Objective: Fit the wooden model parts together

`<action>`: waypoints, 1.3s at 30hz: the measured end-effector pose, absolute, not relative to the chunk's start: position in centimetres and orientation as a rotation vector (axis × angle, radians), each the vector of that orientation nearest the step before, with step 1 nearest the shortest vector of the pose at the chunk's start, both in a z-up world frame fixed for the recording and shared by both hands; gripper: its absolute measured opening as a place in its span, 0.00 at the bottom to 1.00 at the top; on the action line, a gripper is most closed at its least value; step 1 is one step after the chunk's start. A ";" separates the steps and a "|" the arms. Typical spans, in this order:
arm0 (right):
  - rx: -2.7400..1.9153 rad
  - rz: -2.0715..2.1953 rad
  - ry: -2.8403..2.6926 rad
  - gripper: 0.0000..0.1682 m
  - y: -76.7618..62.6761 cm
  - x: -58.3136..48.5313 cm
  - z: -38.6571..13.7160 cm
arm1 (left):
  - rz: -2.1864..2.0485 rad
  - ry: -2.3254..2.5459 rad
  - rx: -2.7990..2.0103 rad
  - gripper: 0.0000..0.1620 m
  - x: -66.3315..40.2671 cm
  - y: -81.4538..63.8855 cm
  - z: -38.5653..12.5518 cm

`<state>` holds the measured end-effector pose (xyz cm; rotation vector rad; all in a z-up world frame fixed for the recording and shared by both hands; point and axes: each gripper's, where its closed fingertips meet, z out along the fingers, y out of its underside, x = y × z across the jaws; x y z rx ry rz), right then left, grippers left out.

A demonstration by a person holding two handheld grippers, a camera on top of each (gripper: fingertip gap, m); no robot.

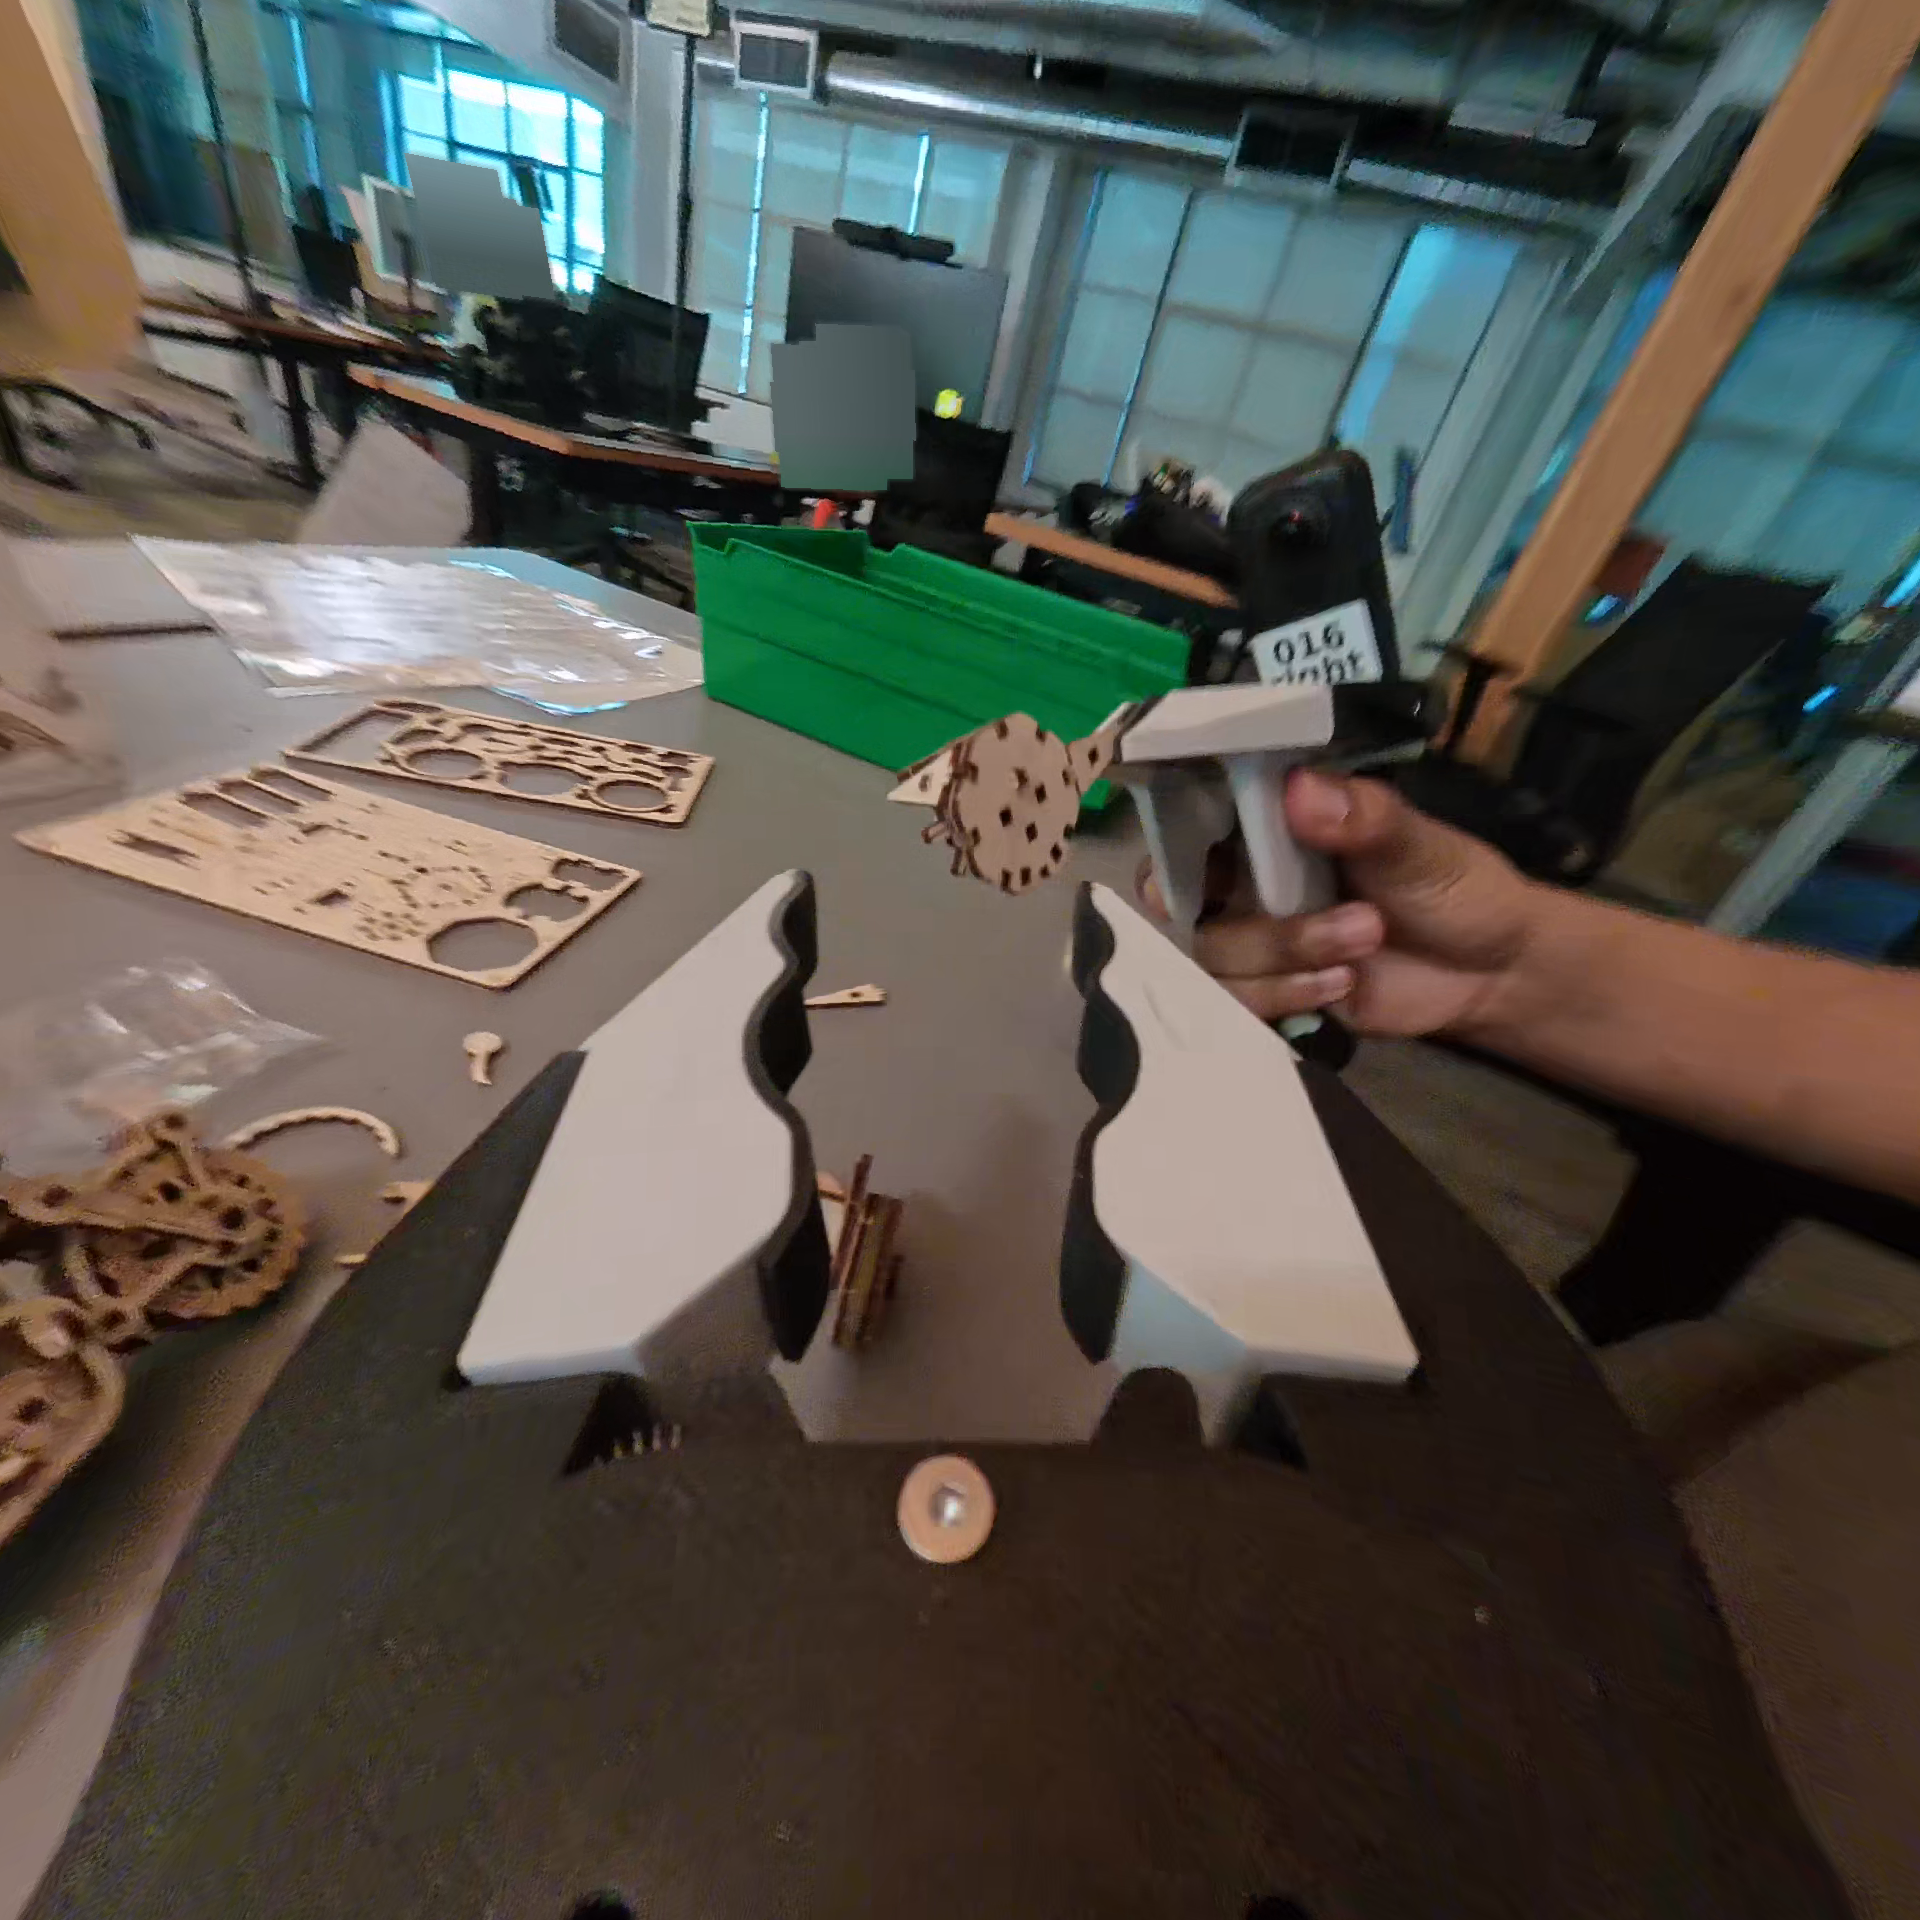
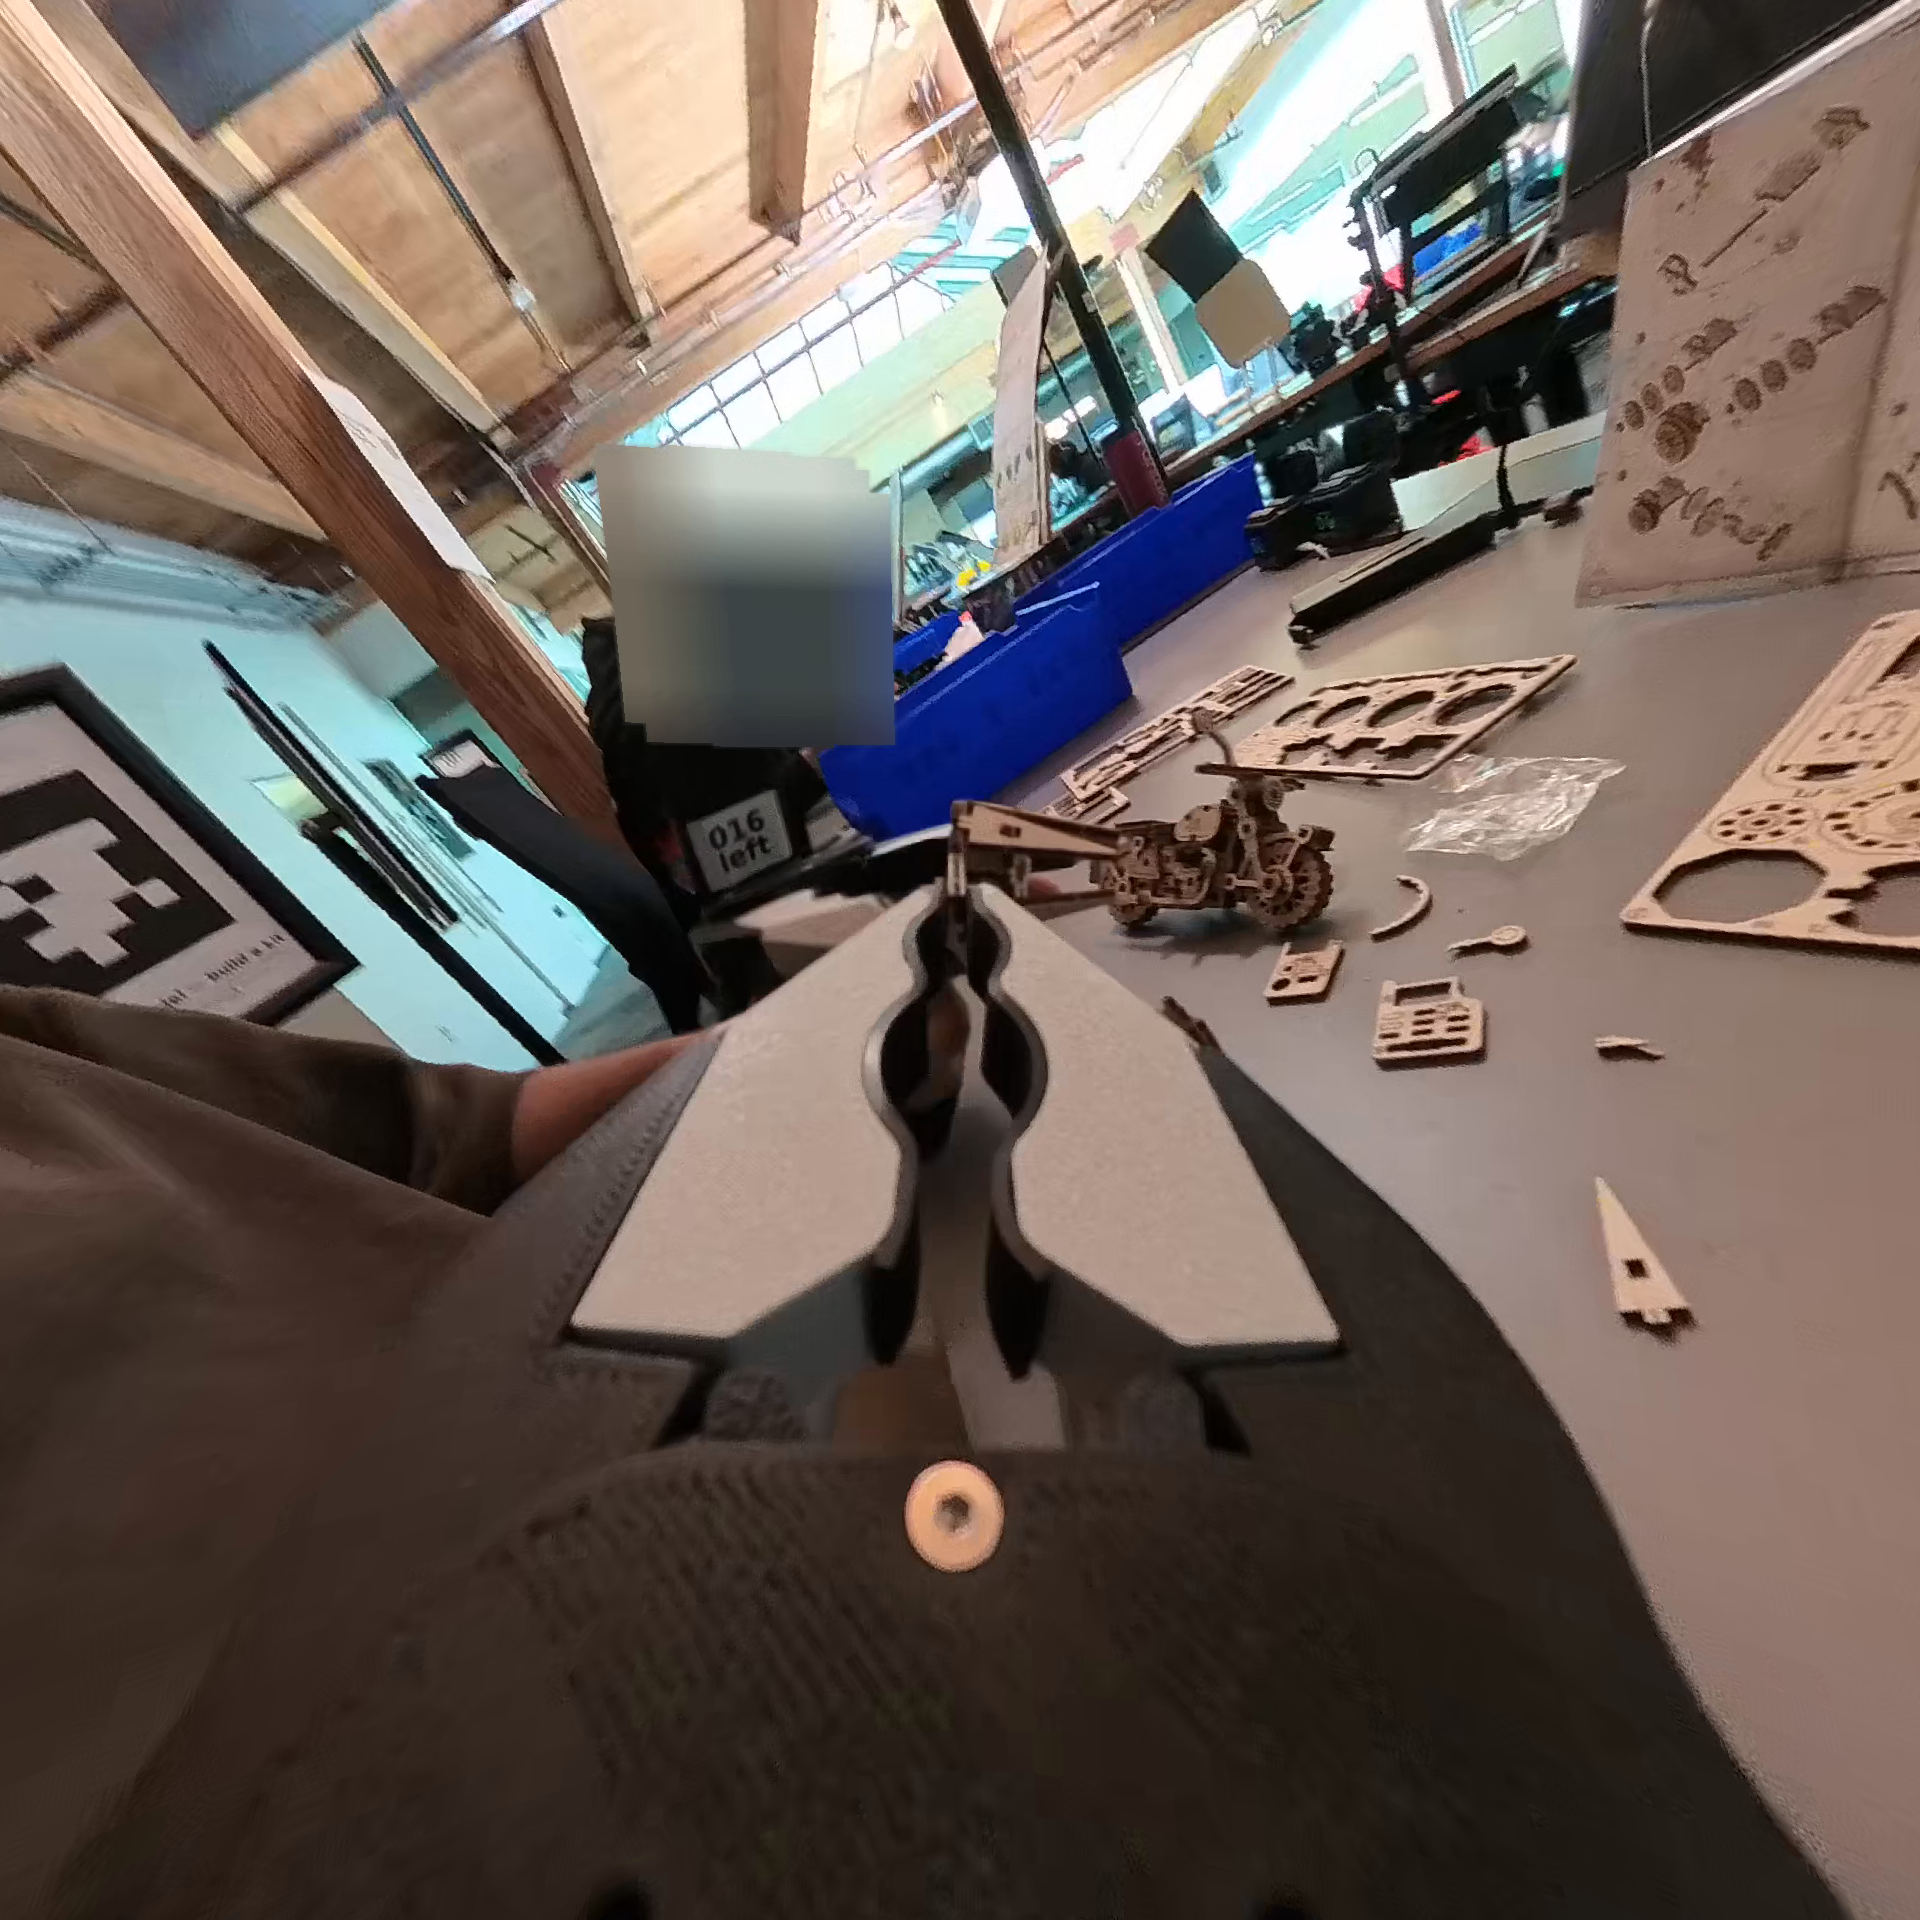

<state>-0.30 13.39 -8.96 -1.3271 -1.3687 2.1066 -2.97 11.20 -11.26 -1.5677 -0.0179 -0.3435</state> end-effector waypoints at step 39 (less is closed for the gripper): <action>-1.789 1.750 -1.390 0.00 21.3 0.0 -15.3 | 0.099 0.168 -1.463 0.20 -4.1 9.9 -9.0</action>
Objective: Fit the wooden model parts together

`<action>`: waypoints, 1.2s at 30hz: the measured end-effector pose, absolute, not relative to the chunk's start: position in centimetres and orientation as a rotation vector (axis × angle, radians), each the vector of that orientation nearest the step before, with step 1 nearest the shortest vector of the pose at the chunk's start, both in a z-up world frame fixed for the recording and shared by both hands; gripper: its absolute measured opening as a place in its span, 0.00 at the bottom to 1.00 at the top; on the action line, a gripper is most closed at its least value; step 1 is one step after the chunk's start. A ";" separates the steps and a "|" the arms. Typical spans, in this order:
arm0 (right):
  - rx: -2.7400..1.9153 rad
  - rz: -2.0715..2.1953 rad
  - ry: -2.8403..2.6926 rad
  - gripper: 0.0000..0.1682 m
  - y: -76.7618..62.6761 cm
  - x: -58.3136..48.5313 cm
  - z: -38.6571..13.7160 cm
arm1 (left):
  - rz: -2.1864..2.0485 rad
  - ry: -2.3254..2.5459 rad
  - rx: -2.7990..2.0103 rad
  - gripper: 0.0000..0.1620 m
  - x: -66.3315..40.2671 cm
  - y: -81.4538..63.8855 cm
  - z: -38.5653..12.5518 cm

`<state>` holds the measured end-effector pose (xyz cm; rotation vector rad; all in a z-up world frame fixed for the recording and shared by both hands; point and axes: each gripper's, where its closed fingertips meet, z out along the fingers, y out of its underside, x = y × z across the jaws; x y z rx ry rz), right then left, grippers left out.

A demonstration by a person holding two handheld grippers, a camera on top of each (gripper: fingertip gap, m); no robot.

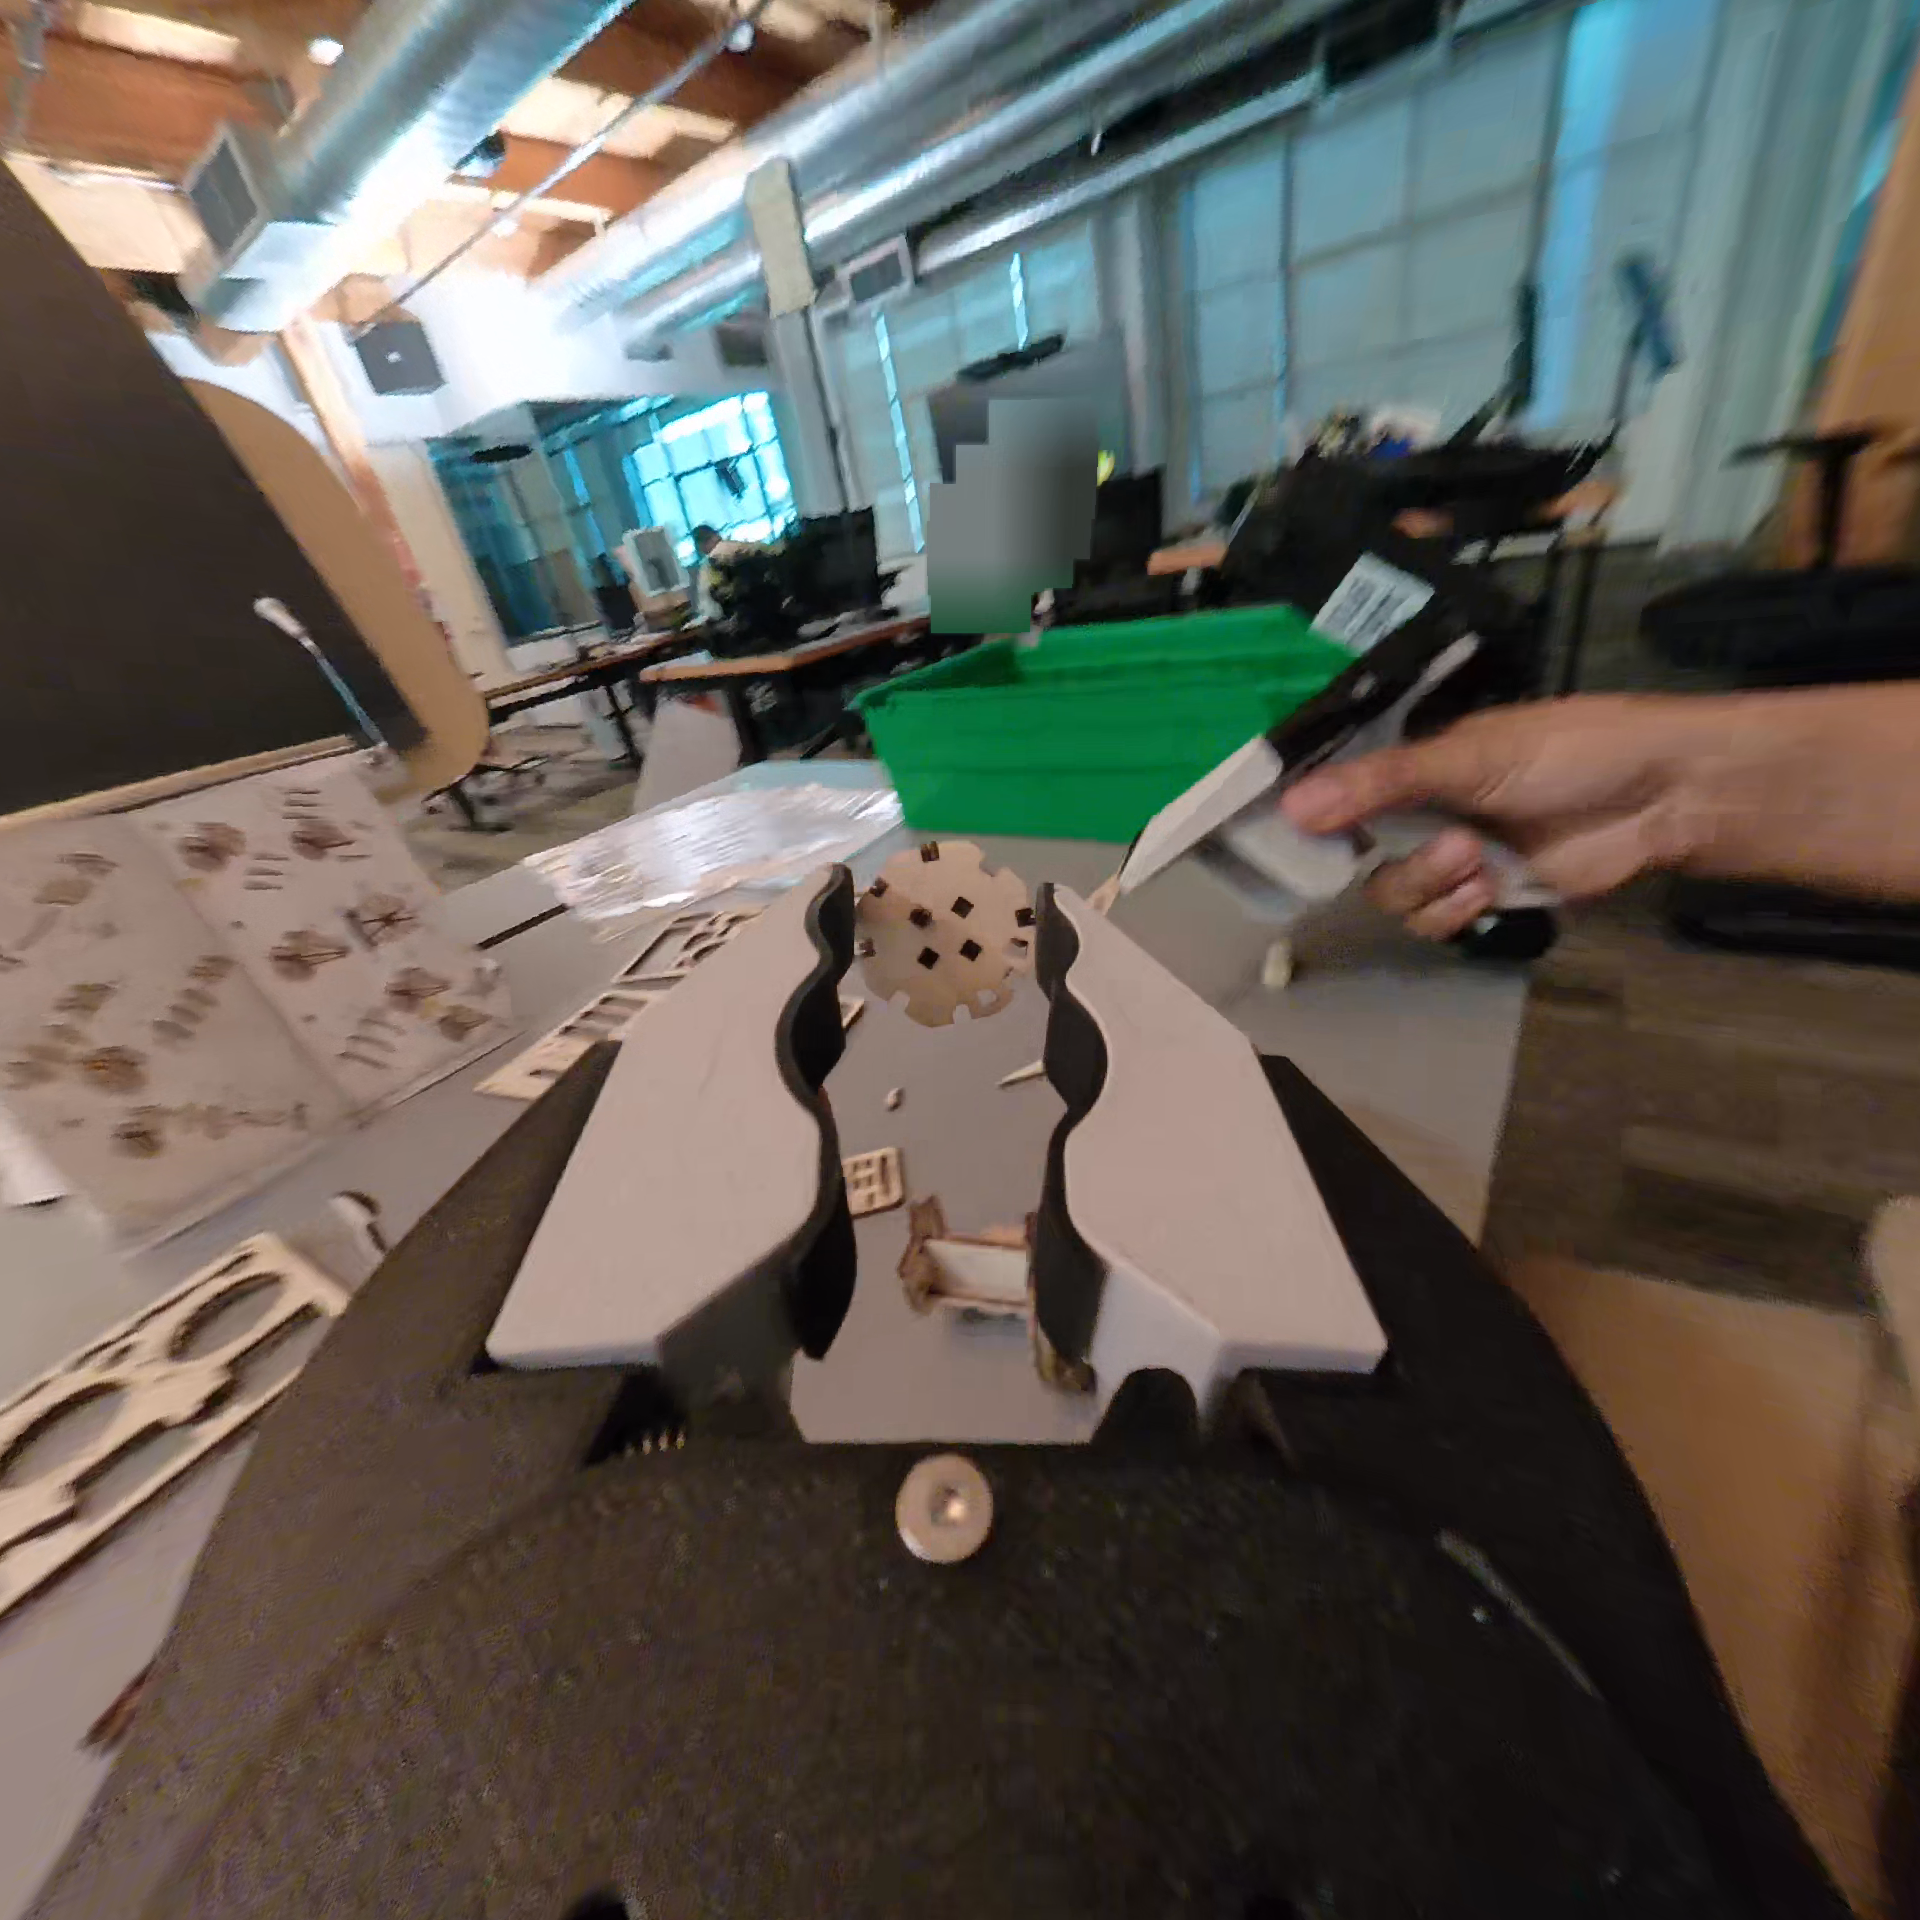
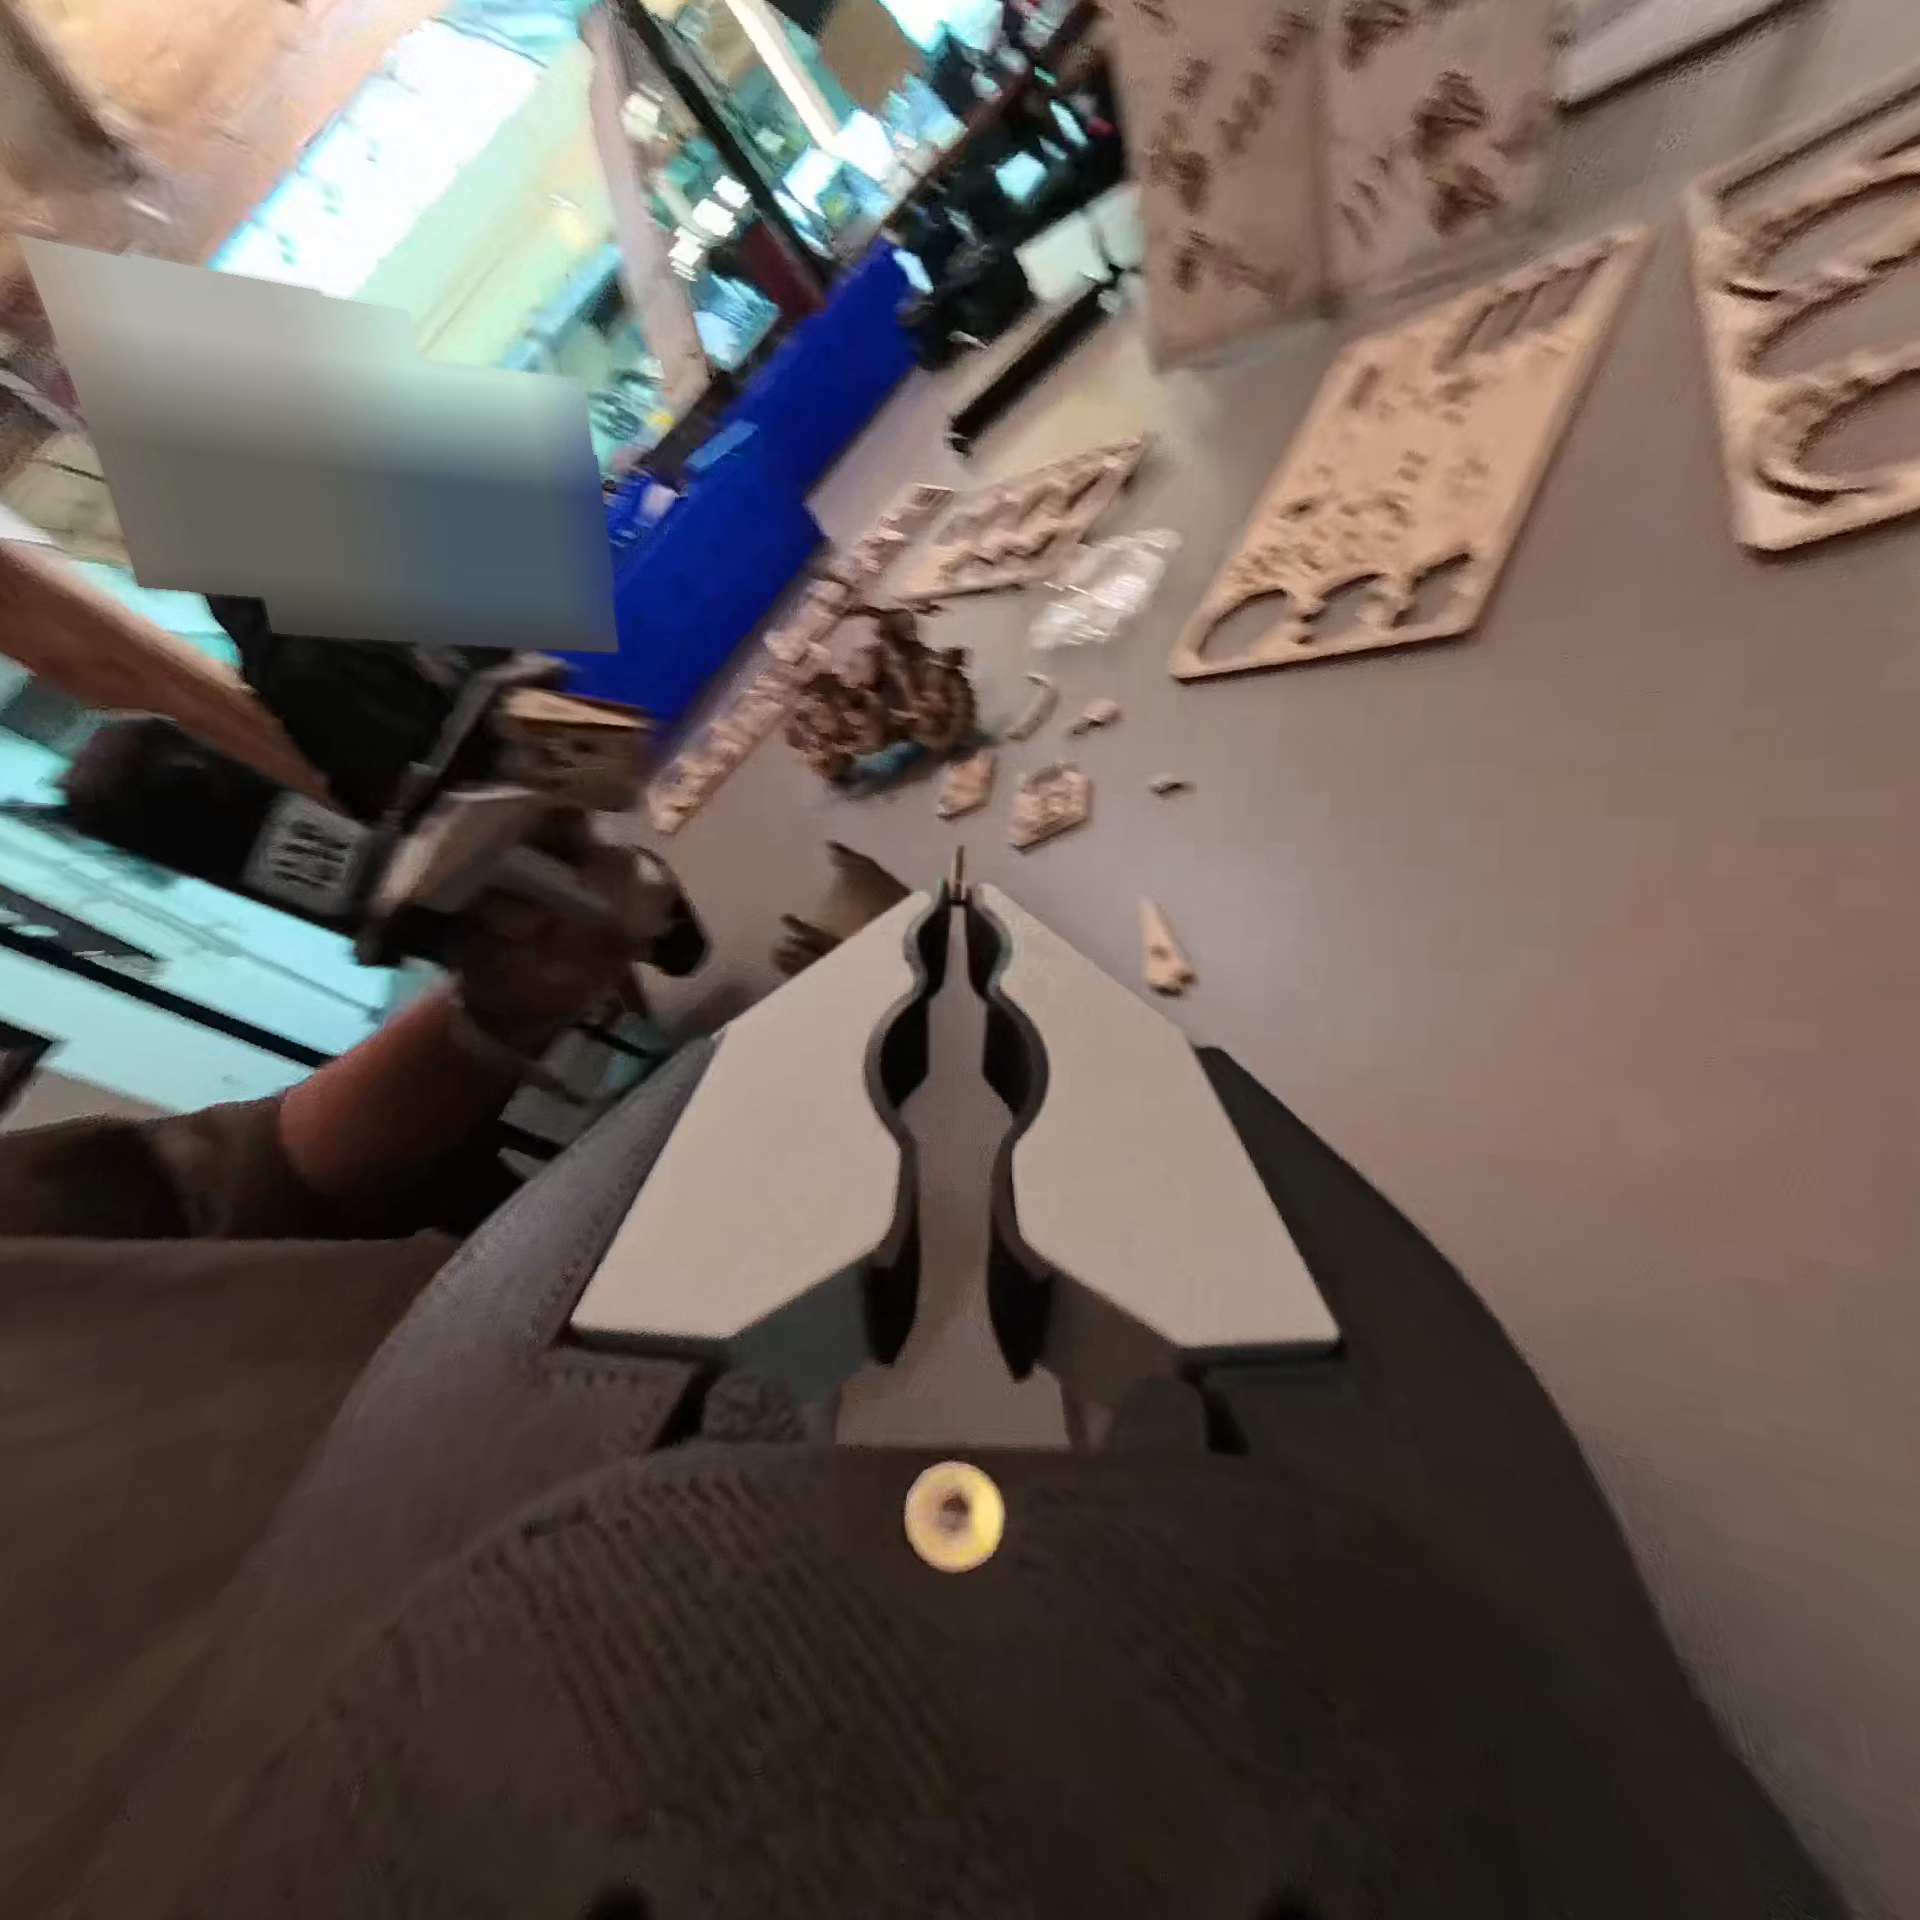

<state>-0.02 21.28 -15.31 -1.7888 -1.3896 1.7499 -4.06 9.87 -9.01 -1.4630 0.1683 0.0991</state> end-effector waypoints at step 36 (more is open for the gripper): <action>-0.773 1.564 -1.548 0.10 8.0 0.9 -6.3 | -0.837 -0.007 -1.157 0.19 0.9 7.8 -4.9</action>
